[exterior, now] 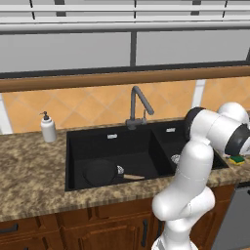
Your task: Pick the pan and sponge and place them into the sink. Then turn on the water.
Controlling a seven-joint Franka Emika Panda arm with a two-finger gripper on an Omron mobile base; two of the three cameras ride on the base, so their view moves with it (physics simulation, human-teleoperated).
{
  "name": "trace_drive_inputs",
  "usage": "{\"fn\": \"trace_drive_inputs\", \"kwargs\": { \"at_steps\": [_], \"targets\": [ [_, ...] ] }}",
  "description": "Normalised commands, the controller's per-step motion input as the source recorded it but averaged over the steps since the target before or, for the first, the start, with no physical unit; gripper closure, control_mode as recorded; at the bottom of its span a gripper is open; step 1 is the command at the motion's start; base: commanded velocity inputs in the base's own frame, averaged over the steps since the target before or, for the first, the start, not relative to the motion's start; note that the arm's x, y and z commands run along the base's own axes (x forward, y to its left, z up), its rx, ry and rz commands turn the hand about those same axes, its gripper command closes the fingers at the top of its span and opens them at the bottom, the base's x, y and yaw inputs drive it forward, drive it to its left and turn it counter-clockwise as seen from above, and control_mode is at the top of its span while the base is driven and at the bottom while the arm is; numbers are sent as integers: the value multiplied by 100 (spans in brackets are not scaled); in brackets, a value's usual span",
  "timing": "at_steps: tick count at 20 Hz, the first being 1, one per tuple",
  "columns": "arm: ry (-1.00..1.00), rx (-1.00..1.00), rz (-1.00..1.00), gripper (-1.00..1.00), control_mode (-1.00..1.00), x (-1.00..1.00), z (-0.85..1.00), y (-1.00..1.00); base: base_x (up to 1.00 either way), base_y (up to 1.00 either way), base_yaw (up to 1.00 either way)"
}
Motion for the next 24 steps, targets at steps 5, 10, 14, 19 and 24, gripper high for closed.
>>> {"fn": "trace_drive_inputs", "kwargs": {
  "at_steps": [5,10,14,19,24],
  "targets": [
    [1,0,5,-100,-100,11,-1,-20,0,0,0],
    [0,0,6,-100,-100,2,-3,-20,0,0,0],
    [2,0,5,-100,-100,0,-27,-1,0,0,0],
    [3,0,2,-100,-100,0,-8,0,0,0,0],
    [5,0,4,-100,-100,0,-2,2,0,0,0]
  ]
}}
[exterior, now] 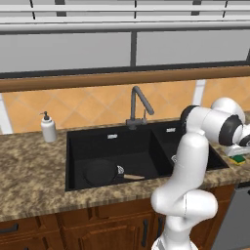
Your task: Pick the pan and sponge and place them into the sink. Then turn on the water.
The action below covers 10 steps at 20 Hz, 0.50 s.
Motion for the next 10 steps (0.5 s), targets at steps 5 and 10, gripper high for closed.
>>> {"fn": "trace_drive_inputs", "kwargs": {
  "at_steps": [5,10],
  "targets": [
    [8,0,5,-100,-100,0,-6,7,0,0,0],
    [5,0,6,-100,-100,-3,-8,5,0,0,0]
  ]
}}
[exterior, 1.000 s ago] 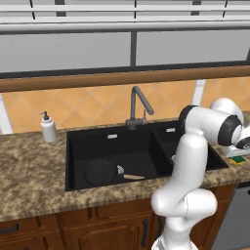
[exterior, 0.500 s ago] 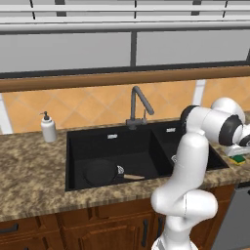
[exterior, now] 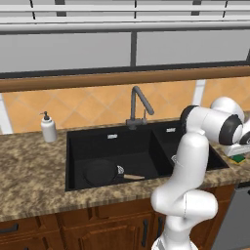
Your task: Pick the pan and sponge and place them into the sink. Then turn on the water.
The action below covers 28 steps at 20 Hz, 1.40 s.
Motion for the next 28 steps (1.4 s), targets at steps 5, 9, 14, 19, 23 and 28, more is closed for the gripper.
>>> {"fn": "trace_drive_inputs", "kwargs": {
  "at_steps": [5,9,14,19,23,28],
  "targets": [
    [0,0,5,-100,-100,0,0,0,0,0,0],
    [0,0,4,-100,-100,-1,0,0,0,0,0],
    [0,0,4,-100,-100,-7,0,0,0,0,0],
    [1,0,1,-100,-100,-10,0,2,0,0,0],
    [1,0,2,-100,-100,-3,0,2,0,0,0],
    [7,0,4,-100,-100,0,-2,0,0,0,0]
  ]
}}
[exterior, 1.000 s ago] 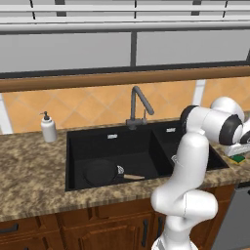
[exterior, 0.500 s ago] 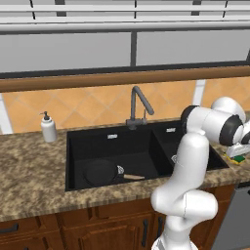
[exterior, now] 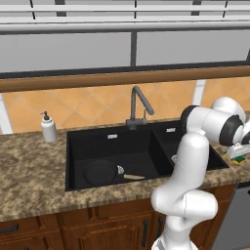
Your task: Pick the pan and sponge and place them into the sink. Then turn on the water.
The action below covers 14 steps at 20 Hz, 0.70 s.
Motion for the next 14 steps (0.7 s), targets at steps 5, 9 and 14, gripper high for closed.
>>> {"fn": "trace_drive_inputs", "kwargs": {
  "at_steps": [5,9,14],
  "targets": [
    [8,0,5,-100,-100,0,-7,0,0,0,0],
    [4,0,5,-100,-100,0,-5,0,0,0,0],
    [0,0,6,-100,-100,0,-14,0,0,0,0]
  ]
}}
